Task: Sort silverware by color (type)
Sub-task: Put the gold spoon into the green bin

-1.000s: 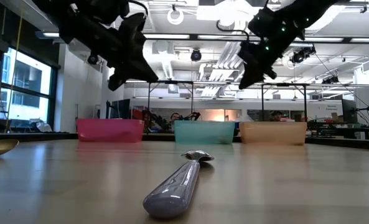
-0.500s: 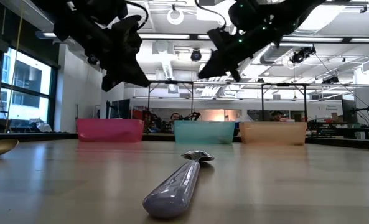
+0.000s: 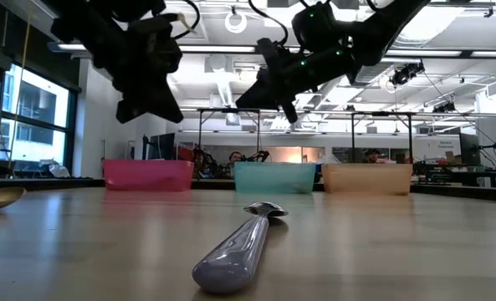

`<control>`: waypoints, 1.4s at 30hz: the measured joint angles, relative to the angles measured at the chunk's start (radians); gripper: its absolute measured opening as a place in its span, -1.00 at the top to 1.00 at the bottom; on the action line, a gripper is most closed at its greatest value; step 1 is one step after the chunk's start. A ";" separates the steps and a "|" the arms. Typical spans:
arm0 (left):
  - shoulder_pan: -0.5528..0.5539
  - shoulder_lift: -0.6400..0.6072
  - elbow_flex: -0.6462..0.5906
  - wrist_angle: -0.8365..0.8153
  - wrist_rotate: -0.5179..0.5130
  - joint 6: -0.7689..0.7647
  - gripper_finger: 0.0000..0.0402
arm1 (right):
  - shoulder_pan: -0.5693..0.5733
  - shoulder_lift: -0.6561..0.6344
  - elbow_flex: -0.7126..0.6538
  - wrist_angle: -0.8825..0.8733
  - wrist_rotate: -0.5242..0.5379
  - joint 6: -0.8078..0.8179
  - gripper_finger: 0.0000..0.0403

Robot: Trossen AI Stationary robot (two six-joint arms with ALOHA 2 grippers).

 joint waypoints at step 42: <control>-0.476 -0.408 -0.187 -0.453 -0.111 -0.892 0.89 | 0.011 0.048 -0.300 0.374 -0.098 0.169 1.00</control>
